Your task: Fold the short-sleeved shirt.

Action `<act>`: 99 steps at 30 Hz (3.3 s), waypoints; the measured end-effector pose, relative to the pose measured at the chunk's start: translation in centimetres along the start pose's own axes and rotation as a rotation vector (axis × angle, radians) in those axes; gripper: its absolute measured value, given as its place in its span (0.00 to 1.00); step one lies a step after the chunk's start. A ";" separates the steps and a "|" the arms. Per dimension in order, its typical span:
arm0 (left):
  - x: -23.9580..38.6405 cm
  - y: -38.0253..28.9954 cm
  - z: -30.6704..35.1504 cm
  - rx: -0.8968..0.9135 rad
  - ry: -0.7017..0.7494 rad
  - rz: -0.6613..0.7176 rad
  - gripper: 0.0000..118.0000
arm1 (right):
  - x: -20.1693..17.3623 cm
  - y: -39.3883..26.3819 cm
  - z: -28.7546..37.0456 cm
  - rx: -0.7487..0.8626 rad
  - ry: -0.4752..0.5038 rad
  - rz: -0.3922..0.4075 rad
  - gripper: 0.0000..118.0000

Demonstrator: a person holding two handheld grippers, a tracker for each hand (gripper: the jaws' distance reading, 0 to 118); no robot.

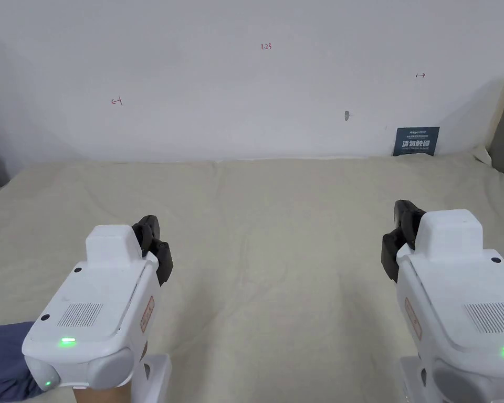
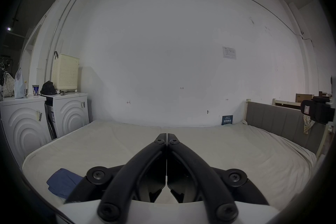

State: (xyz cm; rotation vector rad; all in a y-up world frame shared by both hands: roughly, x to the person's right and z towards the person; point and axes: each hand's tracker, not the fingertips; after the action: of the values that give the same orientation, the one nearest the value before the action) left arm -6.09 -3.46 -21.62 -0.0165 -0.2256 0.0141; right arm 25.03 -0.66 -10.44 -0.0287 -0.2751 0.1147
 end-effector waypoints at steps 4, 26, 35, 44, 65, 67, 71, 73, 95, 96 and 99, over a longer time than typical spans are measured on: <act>0.0 -0.1 -0.1 -0.007 -0.004 -0.003 0.01 | 0.0 -0.1 0.0 -0.004 -0.002 0.000 0.04; 0.4 -0.4 0.3 -0.003 -0.010 -0.017 1.00 | -0.1 -0.5 0.1 -0.014 0.003 -0.025 1.00; 0.3 -0.3 0.4 0.001 -0.001 -0.006 1.00 | -0.2 -0.5 0.1 -0.013 0.003 -0.020 1.00; 0.1 -0.3 0.4 0.000 0.002 -0.005 1.00 | -0.1 -0.4 0.4 -0.016 0.004 -0.023 1.00; -0.1 -0.2 0.5 0.006 0.007 -0.009 1.00 | -0.3 0.1 0.5 -0.002 0.001 -0.023 1.00; -0.1 -0.2 0.5 0.006 0.006 -0.010 1.00 | -0.3 0.2 0.6 -0.002 -0.001 -0.022 1.00; -0.1 -0.2 0.5 0.004 0.005 -0.008 1.00 | -0.2 0.1 0.7 -0.005 -0.004 -0.020 1.00; -0.1 -0.2 0.5 0.005 0.006 -0.008 1.00 | -0.3 0.1 0.7 -0.005 -0.005 -0.022 1.00; -0.3 -0.3 0.3 -0.011 0.003 0.001 1.00 | 0.3 -0.6 -1.2 -0.188 -0.088 -0.180 1.00; -0.3 -0.3 0.3 -0.013 0.001 0.003 1.00 | 0.5 -0.4 -1.6 -0.259 -0.112 -0.218 1.00; -0.4 -0.3 0.3 -0.019 -0.003 0.009 1.00 | 1.0 -0.1 -2.4 -0.430 -0.154 -0.314 1.00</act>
State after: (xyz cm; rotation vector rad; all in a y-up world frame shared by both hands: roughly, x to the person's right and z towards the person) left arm -6.56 -3.78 -21.44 -0.0367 -0.2285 0.0207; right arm 26.63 -0.67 -12.44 -0.4032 -0.4505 -0.2571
